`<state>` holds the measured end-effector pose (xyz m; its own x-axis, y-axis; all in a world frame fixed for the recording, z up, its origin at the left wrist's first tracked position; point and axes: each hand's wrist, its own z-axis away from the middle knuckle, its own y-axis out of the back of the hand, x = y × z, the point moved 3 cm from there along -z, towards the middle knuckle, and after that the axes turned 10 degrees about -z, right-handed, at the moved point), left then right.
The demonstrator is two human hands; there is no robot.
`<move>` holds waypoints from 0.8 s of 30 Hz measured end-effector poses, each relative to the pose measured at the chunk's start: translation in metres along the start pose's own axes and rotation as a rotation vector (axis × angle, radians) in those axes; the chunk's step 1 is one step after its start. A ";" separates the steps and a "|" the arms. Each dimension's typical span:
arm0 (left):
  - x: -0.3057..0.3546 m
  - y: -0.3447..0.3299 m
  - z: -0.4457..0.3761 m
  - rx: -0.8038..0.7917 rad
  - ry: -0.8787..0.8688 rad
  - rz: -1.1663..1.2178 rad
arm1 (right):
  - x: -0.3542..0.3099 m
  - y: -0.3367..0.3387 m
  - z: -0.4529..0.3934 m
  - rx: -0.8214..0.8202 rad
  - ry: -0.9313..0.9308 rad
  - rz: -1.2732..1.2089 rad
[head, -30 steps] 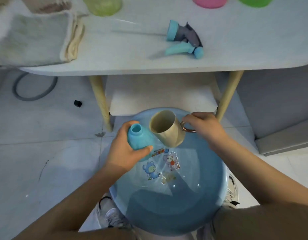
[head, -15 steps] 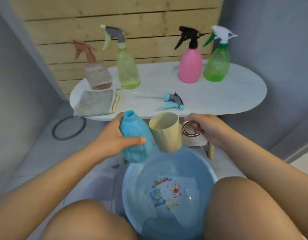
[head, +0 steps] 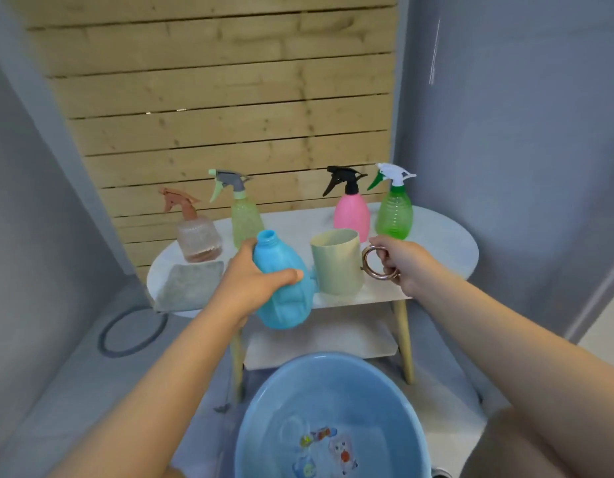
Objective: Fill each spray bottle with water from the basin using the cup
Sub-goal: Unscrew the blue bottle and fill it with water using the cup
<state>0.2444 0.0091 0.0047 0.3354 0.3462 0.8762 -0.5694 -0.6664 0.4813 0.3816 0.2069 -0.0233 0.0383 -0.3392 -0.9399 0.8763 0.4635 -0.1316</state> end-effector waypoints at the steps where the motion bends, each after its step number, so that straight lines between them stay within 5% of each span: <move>1: 0.002 -0.003 -0.002 0.011 -0.001 0.007 | 0.002 0.003 -0.003 0.028 0.004 -0.035; 13: -0.005 -0.036 -0.027 0.000 0.027 0.025 | 0.025 0.050 -0.059 0.177 0.053 0.057; 19: -0.006 -0.042 -0.034 0.001 0.017 0.025 | 0.027 0.058 -0.074 0.264 0.058 0.364; 24: -0.007 -0.046 -0.032 -0.027 0.016 0.050 | 0.019 0.057 -0.063 0.374 0.365 0.539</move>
<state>0.2440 0.0586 -0.0231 0.2942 0.3240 0.8992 -0.6054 -0.6648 0.4376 0.4020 0.2781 -0.0686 0.4041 0.1793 -0.8970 0.8882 0.1573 0.4316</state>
